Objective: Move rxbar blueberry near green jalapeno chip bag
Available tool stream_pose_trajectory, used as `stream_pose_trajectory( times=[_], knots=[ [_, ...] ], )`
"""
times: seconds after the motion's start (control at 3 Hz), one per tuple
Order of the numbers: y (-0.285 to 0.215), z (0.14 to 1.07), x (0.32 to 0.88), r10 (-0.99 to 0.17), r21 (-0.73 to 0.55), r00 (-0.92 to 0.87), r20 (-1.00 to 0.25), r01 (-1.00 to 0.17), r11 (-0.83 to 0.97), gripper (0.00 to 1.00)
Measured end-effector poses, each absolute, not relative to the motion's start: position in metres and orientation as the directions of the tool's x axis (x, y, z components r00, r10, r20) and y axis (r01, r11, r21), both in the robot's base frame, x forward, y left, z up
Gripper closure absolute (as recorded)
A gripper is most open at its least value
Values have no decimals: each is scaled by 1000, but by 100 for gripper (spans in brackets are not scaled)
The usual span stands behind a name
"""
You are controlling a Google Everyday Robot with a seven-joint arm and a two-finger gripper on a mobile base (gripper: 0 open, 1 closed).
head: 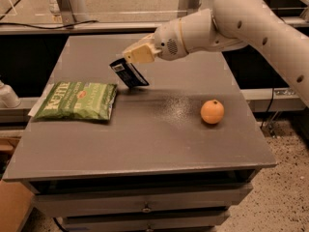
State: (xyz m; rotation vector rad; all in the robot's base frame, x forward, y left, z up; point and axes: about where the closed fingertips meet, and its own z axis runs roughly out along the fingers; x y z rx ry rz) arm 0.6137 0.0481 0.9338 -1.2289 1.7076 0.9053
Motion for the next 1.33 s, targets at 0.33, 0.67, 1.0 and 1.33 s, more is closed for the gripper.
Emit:
stream_pose_trajectory(
  times=[0.33, 0.67, 1.0, 1.33],
  knots=[
    [63, 922, 604, -371, 116, -192, -909, -969, 219, 100],
    [71, 915, 595, -381, 146, -205, -902, -973, 178, 100],
    [76, 911, 590, -390, 168, -212, -896, -975, 146, 82],
    [78, 909, 587, -393, 179, -216, -894, -975, 128, 59]
  ],
)
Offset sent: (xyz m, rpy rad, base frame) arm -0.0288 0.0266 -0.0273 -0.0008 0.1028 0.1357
